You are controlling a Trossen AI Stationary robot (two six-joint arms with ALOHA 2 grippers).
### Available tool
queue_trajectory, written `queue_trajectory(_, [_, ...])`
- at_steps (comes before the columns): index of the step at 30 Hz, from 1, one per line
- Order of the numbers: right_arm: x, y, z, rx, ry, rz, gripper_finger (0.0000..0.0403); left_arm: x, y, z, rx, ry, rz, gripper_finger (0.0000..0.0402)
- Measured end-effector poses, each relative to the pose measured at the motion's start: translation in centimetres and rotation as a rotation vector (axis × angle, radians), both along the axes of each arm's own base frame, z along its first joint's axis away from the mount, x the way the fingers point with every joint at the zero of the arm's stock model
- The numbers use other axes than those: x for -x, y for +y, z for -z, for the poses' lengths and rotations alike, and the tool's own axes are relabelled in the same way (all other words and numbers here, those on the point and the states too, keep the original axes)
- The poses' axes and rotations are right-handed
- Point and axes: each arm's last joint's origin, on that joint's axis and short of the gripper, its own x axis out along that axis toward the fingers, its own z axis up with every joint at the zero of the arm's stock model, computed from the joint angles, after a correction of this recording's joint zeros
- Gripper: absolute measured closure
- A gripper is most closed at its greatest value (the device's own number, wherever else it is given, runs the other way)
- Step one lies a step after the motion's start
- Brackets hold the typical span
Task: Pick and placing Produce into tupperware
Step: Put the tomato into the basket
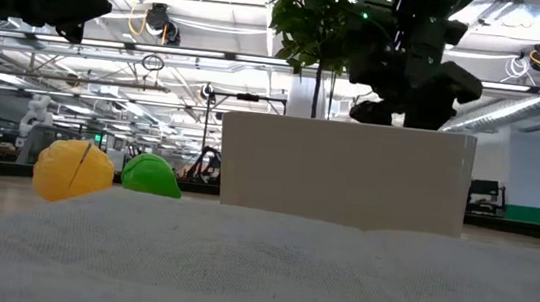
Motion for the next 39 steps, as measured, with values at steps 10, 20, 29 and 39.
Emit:
queue_trajectory(10, [-0.4, 0.4, -1.1, 0.001, -0.001, 0.002, 0.0147, 0.0, 0.0, 0.0, 0.0, 0.0, 0.0, 0.0369])
queue_trajectory(20, [-0.7, 0.3, -2.6, 0.002, -0.007, 0.008, 0.0147, 0.0, 0.0, 0.0, -0.001, 0.0, 0.0, 0.0369])
queue_trajectory(29, [-0.8, 0.5, -3.0, -0.004, -0.003, 0.019, 0.0147, 0.0, 0.0, 0.0, -0.001, -0.001, 0.0, 0.0369])
queue_trajectory(39, [-1.5, 1.9, -5.0, 0.041, -0.027, 0.003, 0.0147, 0.0, 0.0, 0.0, -0.001, -0.001, 0.0, 0.0369])
